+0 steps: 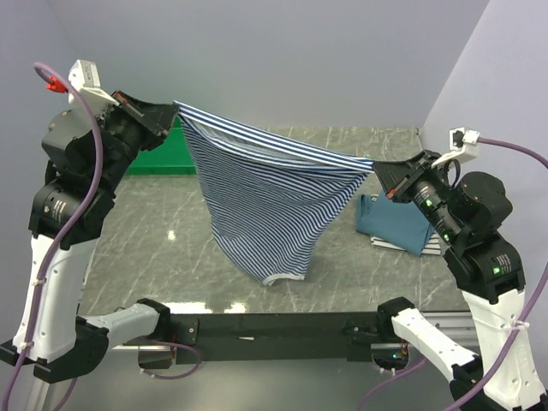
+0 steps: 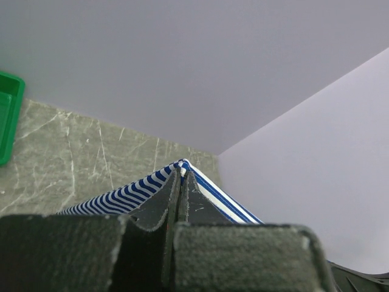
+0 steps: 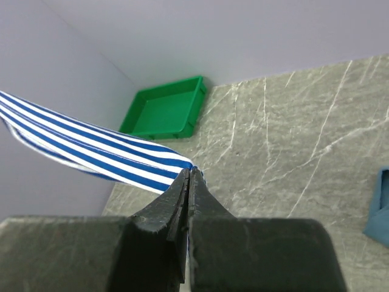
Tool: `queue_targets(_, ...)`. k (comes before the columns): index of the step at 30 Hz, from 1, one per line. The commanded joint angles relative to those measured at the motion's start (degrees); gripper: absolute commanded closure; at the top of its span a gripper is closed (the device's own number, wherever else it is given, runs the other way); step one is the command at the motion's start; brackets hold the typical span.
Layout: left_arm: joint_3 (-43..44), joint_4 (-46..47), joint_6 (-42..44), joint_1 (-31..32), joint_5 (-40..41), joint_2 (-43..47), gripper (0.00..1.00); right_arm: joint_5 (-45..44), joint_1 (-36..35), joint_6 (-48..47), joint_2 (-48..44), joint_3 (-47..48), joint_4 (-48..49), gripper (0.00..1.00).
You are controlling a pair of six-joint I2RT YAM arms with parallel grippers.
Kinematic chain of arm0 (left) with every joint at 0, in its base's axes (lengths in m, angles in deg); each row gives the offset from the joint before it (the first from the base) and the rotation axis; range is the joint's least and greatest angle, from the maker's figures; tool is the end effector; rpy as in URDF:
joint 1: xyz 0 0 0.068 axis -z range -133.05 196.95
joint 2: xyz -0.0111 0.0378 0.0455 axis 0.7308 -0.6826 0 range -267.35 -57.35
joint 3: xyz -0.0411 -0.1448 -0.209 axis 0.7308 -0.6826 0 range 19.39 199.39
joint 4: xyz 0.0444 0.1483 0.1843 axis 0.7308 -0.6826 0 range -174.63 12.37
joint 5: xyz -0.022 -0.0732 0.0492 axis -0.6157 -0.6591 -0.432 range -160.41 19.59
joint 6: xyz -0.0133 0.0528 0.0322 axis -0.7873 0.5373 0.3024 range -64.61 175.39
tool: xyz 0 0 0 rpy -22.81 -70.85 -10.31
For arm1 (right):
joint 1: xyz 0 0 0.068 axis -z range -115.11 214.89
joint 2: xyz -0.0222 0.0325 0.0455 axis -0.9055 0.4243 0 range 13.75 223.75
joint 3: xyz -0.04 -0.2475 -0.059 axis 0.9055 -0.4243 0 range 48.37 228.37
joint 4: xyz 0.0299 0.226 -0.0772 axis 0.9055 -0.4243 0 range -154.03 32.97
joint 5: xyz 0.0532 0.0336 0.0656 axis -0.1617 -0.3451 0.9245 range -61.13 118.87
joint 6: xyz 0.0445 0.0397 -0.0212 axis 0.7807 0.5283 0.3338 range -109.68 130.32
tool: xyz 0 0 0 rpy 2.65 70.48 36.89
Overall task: Fold and stack the tank tops
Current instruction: Flatten the tank top out
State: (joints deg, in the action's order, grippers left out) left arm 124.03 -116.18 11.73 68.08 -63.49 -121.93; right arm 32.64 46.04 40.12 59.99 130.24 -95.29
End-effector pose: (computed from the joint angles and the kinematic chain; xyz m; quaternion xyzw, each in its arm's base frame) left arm 0.1583 -0.0549 0.5302 -0.1784 0.6746 -0.3475 0.6264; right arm 0.1095 0.0408 0.4655 0.0463 0.7217 0.3060 0.6192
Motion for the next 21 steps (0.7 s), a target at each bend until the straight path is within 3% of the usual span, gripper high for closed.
queue_targets(1, -0.1, 4.0, -1.4, -0.4, 0.4, 2.5, 0.99, -2.7, 0.3, 0.0, -0.5, 2.9, 1.1, 1.0)
queue_targets(7, -4.0, 13.8, -2.4, -0.9, 3.5, -3.3, 0.99, -3.6, 0.8, -3.2, 10.0, 5.9, 9.5, 1.0)
queue_targets(12, -1.8, 30.6, -1.8, -7.0, -4.1, -17.1, 1.0, 1.1, 5.7, -4.8, 24.2, 14.5, 21.6, 1.0)
queue_targets(15, 8.4, 35.4, -2.6, -11.0, -13.3, -28.9, 0.99, 4.3, 8.3, -5.6, 33.9, 24.3, 26.0, 1.0)
queue_targets(19, 29.8, 38.0, -2.7, -12.9, -19.7, -41.4, 0.99, 6.4, 9.6, -6.0, 44.4, 38.5, 28.2, 1.0)
queue_targets(21, 36.4, 37.6, -3.4, -14.3, -21.2, -46.1, 0.99, 6.2, 9.8, -6.3, 48.8, 46.1, 28.1, 1.0)
